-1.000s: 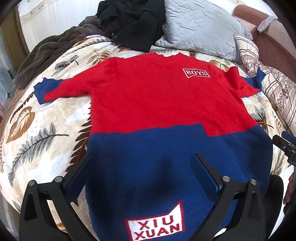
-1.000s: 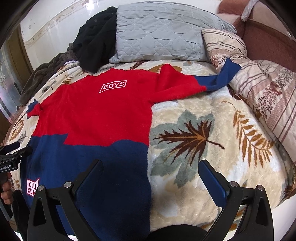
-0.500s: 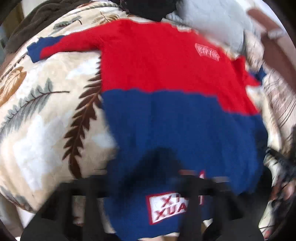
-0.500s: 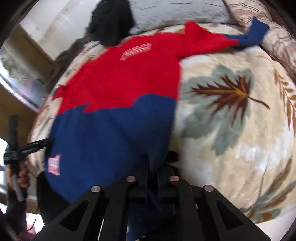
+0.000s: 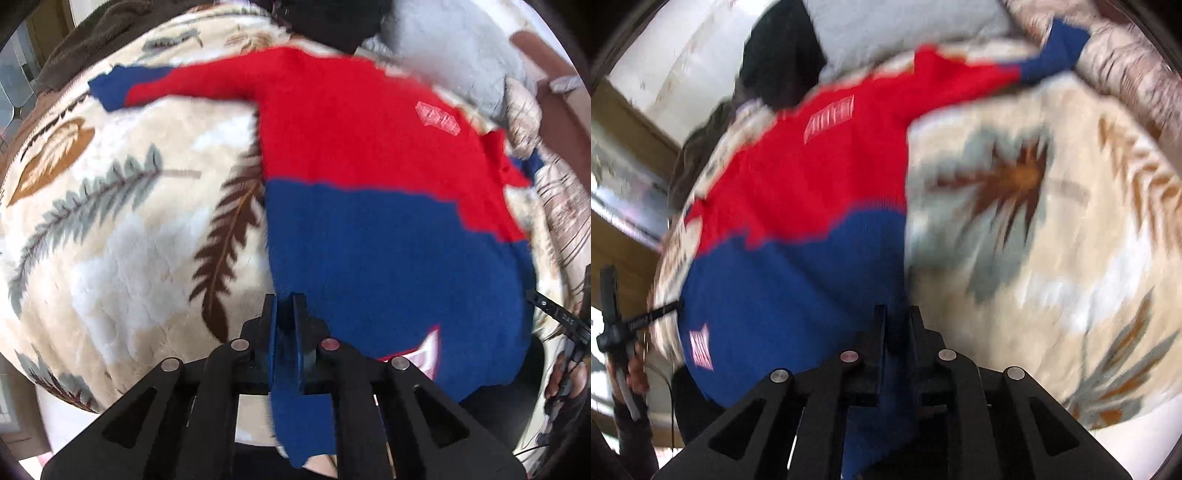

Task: Fold small clothes
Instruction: 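Grasp the blue sleeve cuff with the right tool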

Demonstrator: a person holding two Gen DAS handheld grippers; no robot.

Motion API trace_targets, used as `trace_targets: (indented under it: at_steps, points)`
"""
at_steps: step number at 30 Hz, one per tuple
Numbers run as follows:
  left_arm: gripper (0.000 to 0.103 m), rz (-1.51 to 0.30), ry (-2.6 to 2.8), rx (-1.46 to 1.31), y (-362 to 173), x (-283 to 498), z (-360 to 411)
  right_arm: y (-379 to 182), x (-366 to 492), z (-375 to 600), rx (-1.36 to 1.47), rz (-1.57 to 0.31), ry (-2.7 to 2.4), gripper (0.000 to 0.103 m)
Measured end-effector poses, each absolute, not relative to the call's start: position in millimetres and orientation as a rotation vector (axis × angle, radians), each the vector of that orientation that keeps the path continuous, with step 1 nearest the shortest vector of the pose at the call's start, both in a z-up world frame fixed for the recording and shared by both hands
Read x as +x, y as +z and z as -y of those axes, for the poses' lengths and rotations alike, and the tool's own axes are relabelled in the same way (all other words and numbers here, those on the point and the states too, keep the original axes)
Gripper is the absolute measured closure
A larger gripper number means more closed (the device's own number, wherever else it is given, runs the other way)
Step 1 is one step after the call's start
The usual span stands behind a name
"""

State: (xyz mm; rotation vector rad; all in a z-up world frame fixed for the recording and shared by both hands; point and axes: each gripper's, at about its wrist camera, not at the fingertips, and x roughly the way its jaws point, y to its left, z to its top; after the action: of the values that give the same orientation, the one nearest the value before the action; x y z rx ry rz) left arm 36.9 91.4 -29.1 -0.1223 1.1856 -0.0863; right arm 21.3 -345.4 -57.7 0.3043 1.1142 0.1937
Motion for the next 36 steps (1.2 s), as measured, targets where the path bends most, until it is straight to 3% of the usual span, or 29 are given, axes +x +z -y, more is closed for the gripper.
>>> trace_targets:
  at_steps: [1,2,3,4,5,6,10,13,18,22,26,30,32,33,34,36]
  points:
    - [0.096,-1.162,-0.103,-0.126,-22.1,37.3,-89.9,-47.2,26.4,345.4,0.306,-1.072,0.198,0.081]
    - [0.089,-1.134,-0.124,-0.124,-13.6,39.4,-85.3,-37.5,32.1,343.8,0.311,-1.028,0.202,0.075]
    - [0.07,-1.108,-0.144,-0.12,-7.0,41.9,-78.9,-34.6,36.4,342.0,0.313,-1.006,0.203,0.066]
    - [0.056,-1.08,-0.16,-0.112,-1.6,45.5,-69.4,-33.2,42.4,338.5,0.314,-0.984,0.211,0.065]
    - [0.034,-1.064,-0.165,-0.109,-1.8,50.9,-64.9,-36.0,47.0,333.7,0.312,-0.973,0.218,0.065]
    - [0.032,-1.052,-0.17,-0.111,-2.6,55.6,-61.6,-41.6,52.1,328.1,0.304,-0.976,0.224,0.065]
    - [0.032,-1.127,-0.176,-0.084,-37.8,76.4,-36.9,-83.5,66.7,304.5,0.17,-1.099,0.216,0.074]
    - [0.032,-1.187,-0.17,-0.076,-59.6,80.9,-31.9,-58.7,80.5,328.0,0.24,-1.046,0.226,0.073]
    - [0.032,-1.141,-0.209,-0.039,-54.7,69.6,-30.3,-2.7,135.1,459.1,0.431,-0.825,-0.112,0.053]
    - [0.032,-1.124,-0.236,-0.083,-49.9,70.5,-37.1,-0.4,181.0,534.2,0.559,-0.776,-0.313,0.044]
    - [0.032,-1.128,-0.246,-0.123,-52.1,88.7,-30.8,-19.9,231.8,555.4,0.647,-0.802,-0.351,0.044]
    - [0.032,-1.11,-0.256,-0.108,-47.7,110.8,-27.3,-40.5,274.0,548.9,0.562,-0.854,-0.449,0.039]
    - [0.032,-1.089,-0.251,-0.091,-44.2,123.9,-25.6,-48.9,284.1,546.5,0.48,-0.896,-0.501,0.044]
    - [0.032,-1.079,-0.244,-0.084,-42.4,132.2,-25.6,-48.3,284.3,546.9,0.468,-0.885,-0.501,0.062]
    - [0.032,-1.069,-0.238,-0.076,-40.5,142.1,-26.2,-45.4,281.2,548.3,0.463,-0.858,-0.486,0.088]
    - [0.032,-1.048,-0.235,-0.088,-36.9,159.4,-29.4,-37.3,272.0,556.9,0.48,-0.831,-0.459,0.093]
